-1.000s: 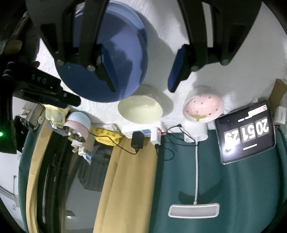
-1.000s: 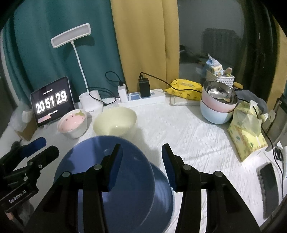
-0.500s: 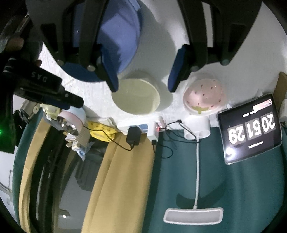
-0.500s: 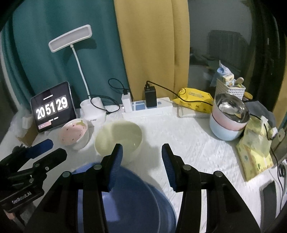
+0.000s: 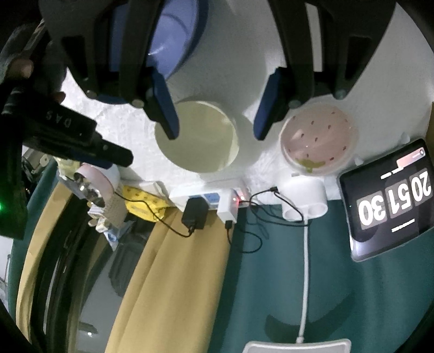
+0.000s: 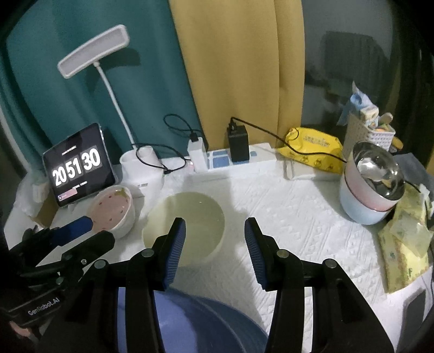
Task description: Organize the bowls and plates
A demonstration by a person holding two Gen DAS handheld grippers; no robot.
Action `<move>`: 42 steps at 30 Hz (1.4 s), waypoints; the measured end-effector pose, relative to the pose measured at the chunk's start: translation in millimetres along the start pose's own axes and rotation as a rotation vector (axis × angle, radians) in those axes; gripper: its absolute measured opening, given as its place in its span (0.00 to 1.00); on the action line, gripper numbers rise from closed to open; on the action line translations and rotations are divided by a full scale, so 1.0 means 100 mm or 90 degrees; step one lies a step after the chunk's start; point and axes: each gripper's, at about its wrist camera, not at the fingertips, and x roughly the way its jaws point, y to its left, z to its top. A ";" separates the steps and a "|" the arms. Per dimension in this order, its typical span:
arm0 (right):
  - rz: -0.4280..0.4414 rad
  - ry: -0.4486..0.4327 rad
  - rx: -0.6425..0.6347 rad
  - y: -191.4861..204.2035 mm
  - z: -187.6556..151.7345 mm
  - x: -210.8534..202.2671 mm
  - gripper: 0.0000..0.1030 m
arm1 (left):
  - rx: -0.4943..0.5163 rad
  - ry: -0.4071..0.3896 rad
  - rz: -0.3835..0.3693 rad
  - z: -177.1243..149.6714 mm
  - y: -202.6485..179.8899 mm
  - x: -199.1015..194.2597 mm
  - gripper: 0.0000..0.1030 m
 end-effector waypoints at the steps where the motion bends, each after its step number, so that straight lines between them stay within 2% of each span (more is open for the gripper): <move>1: 0.000 0.003 0.001 -0.01 0.02 0.02 0.46 | 0.001 0.005 0.001 0.01 0.01 0.04 0.57; 5: 0.024 0.020 0.017 -0.09 0.10 0.10 0.46 | 0.006 0.023 0.000 0.06 0.05 0.18 0.57; 8: 0.016 0.026 0.018 -0.13 0.16 0.17 0.47 | 0.010 0.035 0.002 0.09 0.07 0.28 0.57; 13: 0.043 0.064 0.028 -0.22 0.25 0.35 0.47 | 0.008 0.058 0.003 0.10 0.15 0.48 0.57; 22: 0.022 0.105 0.014 -0.34 0.39 0.63 0.47 | 0.012 0.085 0.007 0.07 0.20 0.74 0.57; 26: 0.036 0.104 0.011 -0.31 0.39 0.61 0.46 | 0.017 0.088 0.005 0.08 0.16 0.80 0.57; 36: 0.012 0.066 0.005 -0.41 0.51 0.51 0.47 | 0.016 0.099 0.004 0.08 0.15 0.89 0.57; 42: 0.062 0.144 -0.001 -0.39 0.39 0.83 0.47 | 0.027 0.104 0.003 0.08 0.15 0.92 0.57</move>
